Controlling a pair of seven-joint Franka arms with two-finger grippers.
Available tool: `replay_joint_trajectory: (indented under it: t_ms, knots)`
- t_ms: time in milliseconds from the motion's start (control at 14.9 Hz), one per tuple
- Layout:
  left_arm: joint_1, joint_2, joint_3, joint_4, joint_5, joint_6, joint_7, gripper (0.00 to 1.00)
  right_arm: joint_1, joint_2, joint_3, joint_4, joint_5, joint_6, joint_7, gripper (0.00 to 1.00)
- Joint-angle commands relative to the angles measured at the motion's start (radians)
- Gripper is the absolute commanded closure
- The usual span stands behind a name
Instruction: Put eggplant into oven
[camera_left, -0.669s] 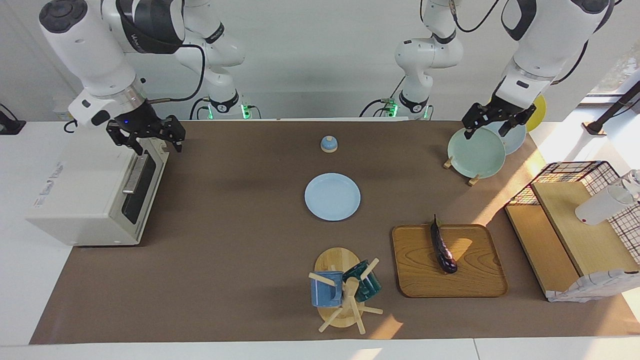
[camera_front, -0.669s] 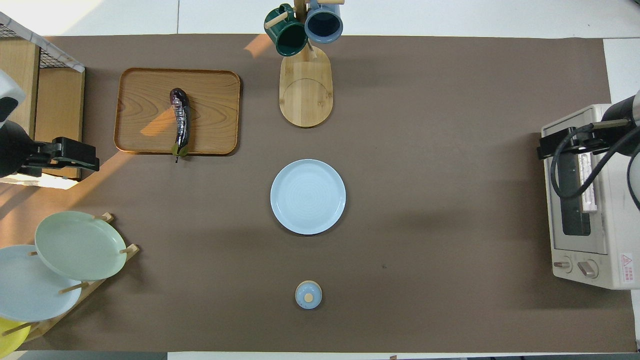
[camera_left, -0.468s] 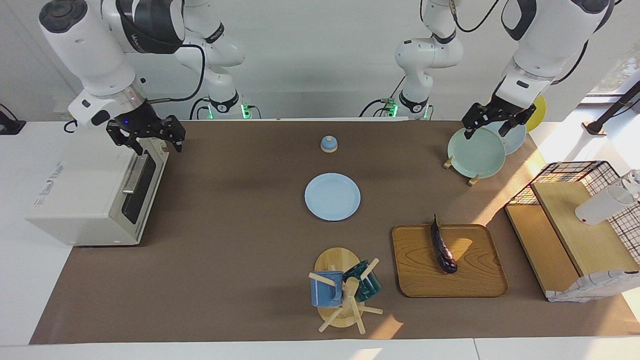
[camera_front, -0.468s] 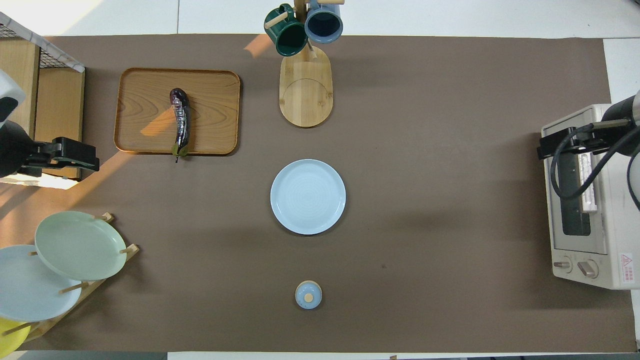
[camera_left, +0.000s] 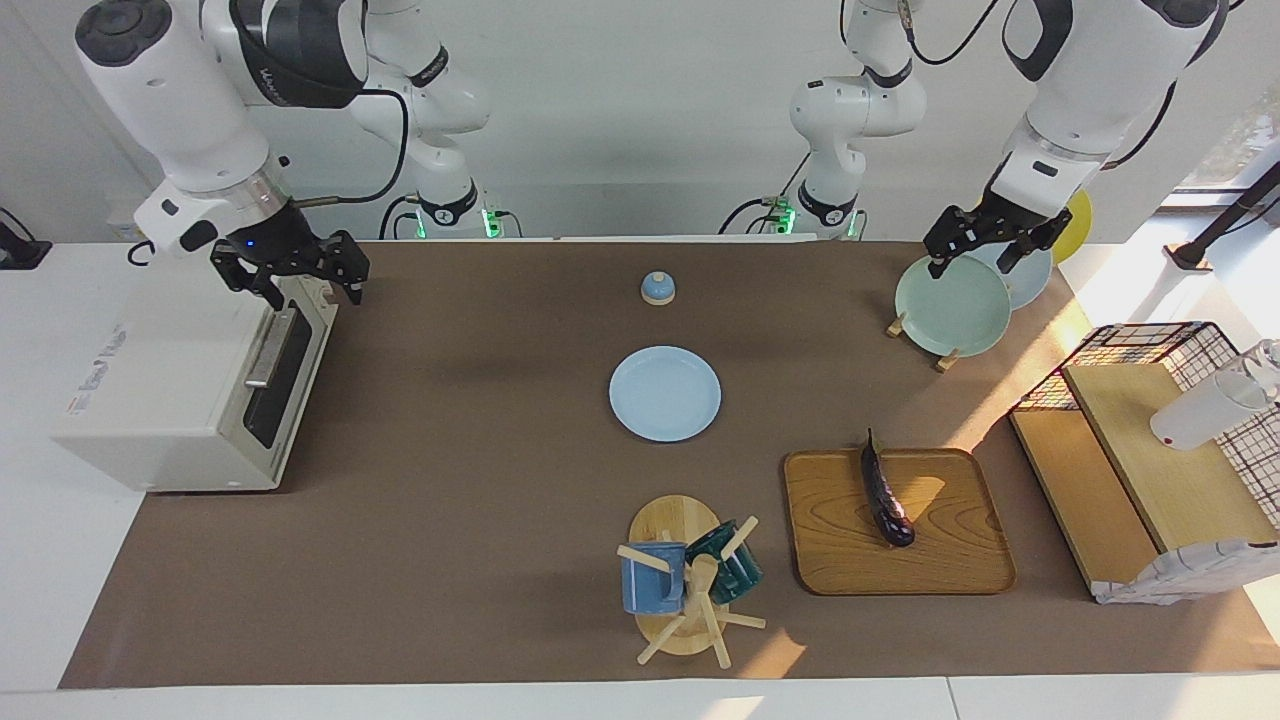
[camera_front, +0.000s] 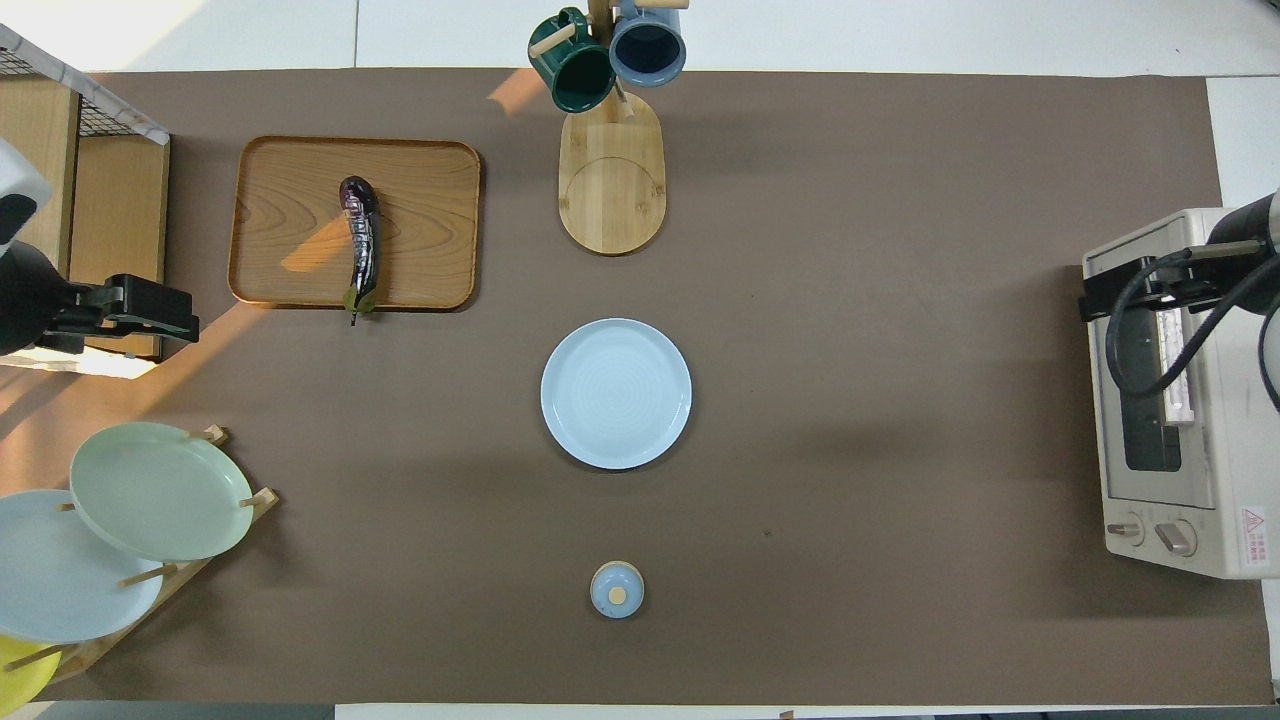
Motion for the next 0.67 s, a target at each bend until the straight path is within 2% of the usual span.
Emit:
replay_joint_trajectory:
  t_ms: [0, 67, 134, 201, 401, 602]
  knots:
    - [0.009, 0.002, -0.011, -0.001, 0.009, 0.012, -0.011, 0.00, -0.022, -0.028, 0.002, -0.042, 0.006, 0.015, -0.056, 0.65]
    - [0.009, 0.002, -0.011, -0.002, 0.009, 0.031, -0.011, 0.00, -0.028, -0.032, 0.000, -0.057, 0.006, 0.021, -0.080, 0.81]
    - [0.009, 0.002, -0.011, -0.008, 0.009, 0.055, -0.008, 0.00, -0.042, -0.042, 0.000, -0.074, 0.006, 0.034, -0.091, 0.84]
    - [0.011, 0.002, -0.011, -0.013, 0.007, 0.067, -0.006, 0.00, -0.063, -0.046, 0.000, -0.091, 0.006, 0.040, -0.099, 0.97]
    - [0.006, 0.006, -0.012, -0.013, 0.006, 0.078, -0.001, 0.00, -0.091, -0.066, -0.003, -0.137, 0.000, 0.053, -0.094, 1.00]
    - [-0.003, 0.029, -0.012, -0.011, -0.014, 0.098, 0.000, 0.00, -0.097, -0.072, -0.003, -0.238, -0.118, 0.208, -0.091, 1.00]
